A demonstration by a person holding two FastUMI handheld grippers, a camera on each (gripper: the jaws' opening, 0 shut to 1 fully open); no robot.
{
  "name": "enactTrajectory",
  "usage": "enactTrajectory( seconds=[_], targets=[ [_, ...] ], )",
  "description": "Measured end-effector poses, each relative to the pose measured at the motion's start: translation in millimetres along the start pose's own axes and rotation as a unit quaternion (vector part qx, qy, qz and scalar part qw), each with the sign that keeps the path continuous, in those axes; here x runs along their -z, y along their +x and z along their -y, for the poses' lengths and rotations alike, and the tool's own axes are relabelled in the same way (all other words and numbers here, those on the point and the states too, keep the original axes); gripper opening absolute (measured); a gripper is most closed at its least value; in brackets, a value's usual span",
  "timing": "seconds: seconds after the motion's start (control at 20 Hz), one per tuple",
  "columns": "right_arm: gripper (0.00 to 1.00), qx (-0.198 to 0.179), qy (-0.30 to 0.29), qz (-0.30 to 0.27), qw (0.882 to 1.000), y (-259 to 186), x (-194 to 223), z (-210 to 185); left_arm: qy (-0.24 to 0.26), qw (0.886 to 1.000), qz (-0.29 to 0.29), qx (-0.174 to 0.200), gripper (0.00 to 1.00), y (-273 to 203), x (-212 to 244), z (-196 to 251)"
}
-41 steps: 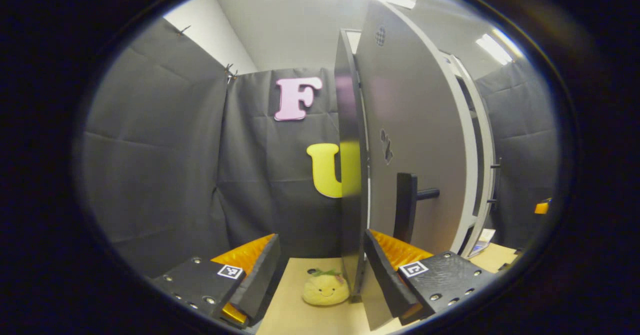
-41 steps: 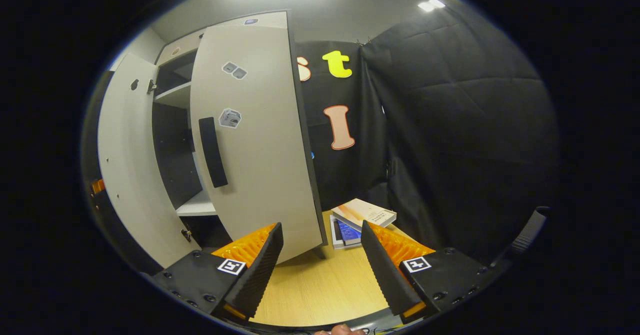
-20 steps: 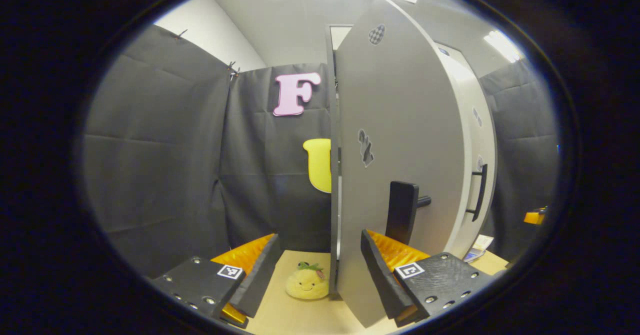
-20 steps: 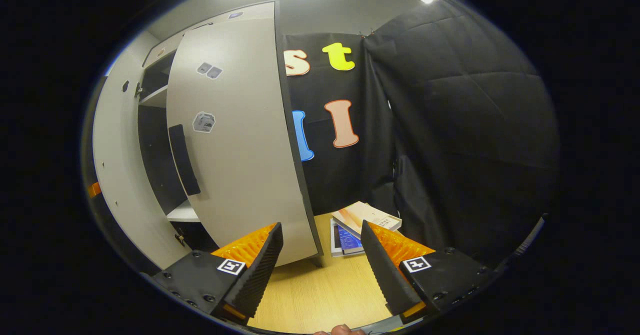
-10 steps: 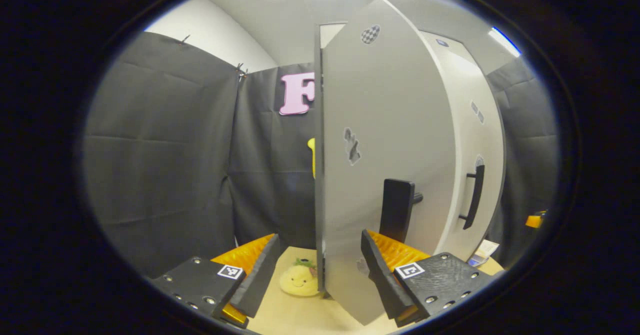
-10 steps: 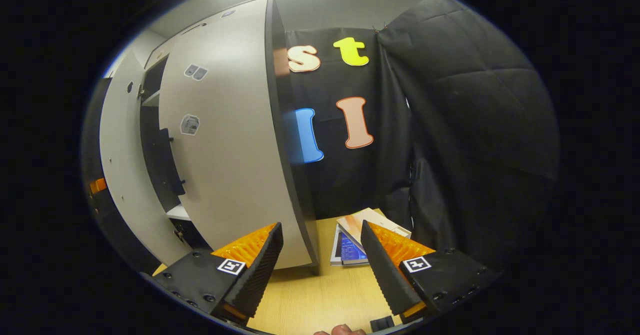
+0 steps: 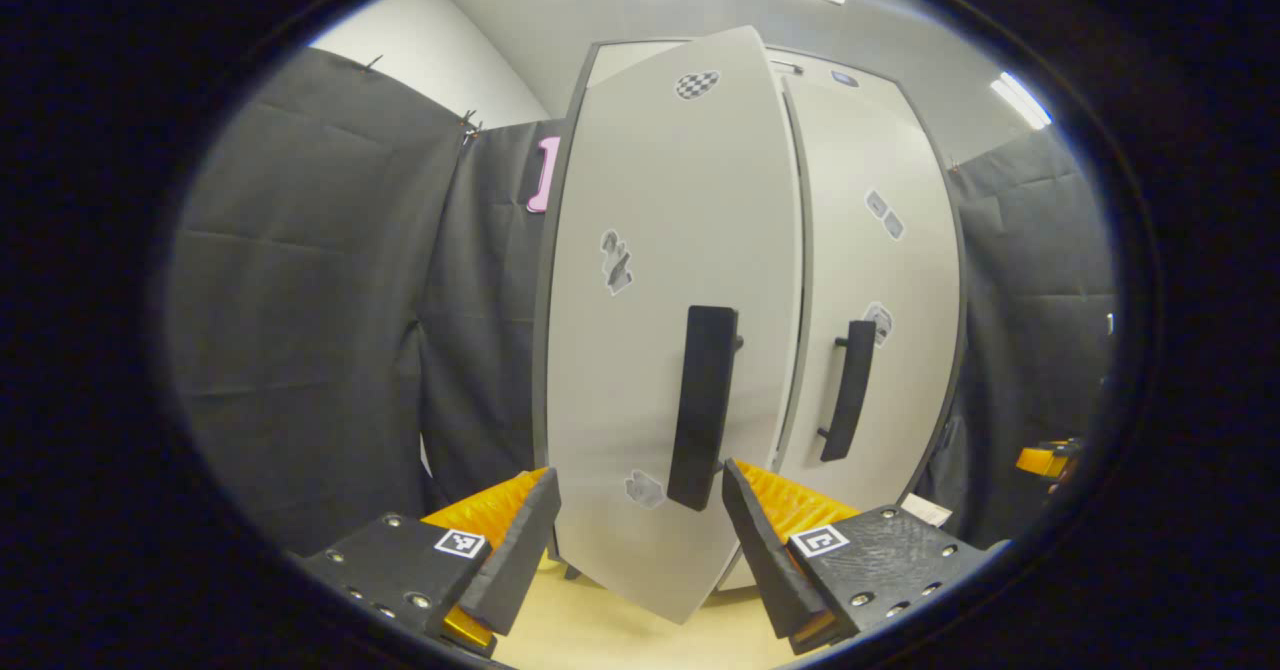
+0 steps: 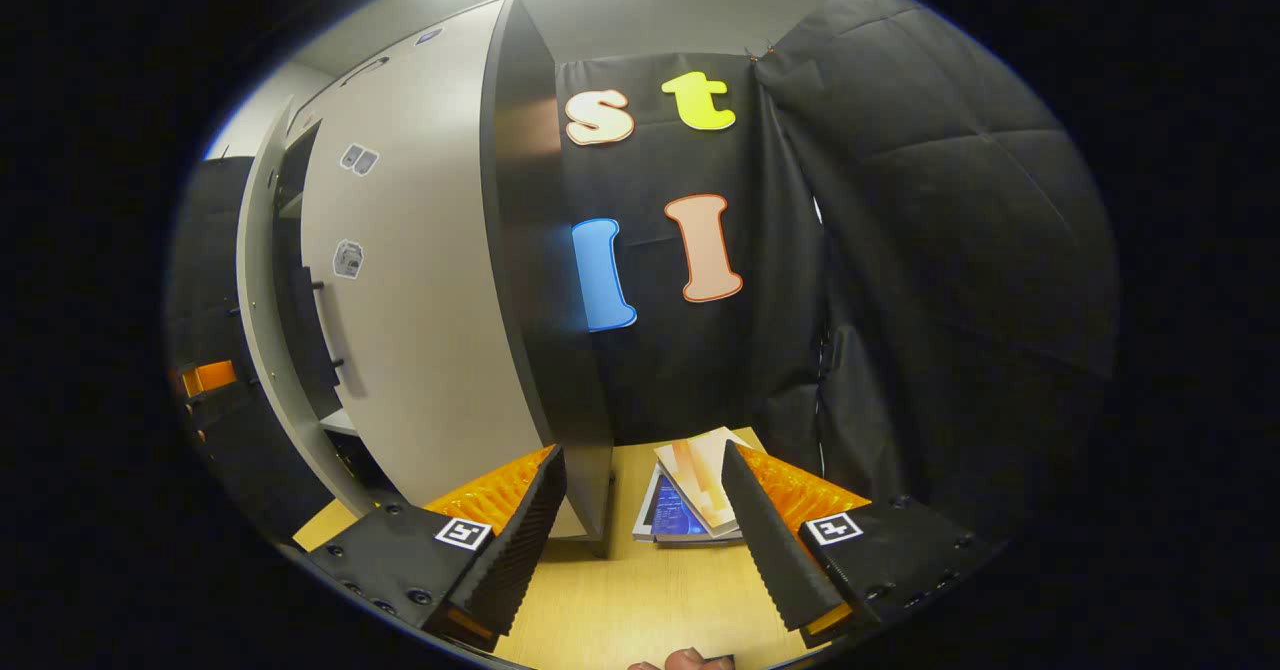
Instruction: Grab one shoe with the right hand and put it into the shoe cabinet, grab the other shoe with the left hand and put it into the shoe cabinet; then close the right door with the right hand and the left door with the left hand.
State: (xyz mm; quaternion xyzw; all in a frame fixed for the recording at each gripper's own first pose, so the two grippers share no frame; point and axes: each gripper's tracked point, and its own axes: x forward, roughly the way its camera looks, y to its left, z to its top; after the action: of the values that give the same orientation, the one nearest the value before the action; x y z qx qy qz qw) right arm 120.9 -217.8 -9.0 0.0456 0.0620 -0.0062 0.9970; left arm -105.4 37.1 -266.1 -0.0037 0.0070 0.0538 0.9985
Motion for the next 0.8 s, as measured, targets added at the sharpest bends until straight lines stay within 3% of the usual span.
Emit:
enactTrajectory(
  seconds=[0.35,0.8],
  targets=[
    [0.98,-0.014,-0.016,-0.005,1.000,-1,6,-45,0.011,1.000,0.010,0.016,0.94,-38,-12,-14],
    [0.98,-0.011,-0.074,0.062,0.995,-27,-36,-126,0.020,0.998,0.050,0.021,0.94,-72,-41,-75]
  ],
)
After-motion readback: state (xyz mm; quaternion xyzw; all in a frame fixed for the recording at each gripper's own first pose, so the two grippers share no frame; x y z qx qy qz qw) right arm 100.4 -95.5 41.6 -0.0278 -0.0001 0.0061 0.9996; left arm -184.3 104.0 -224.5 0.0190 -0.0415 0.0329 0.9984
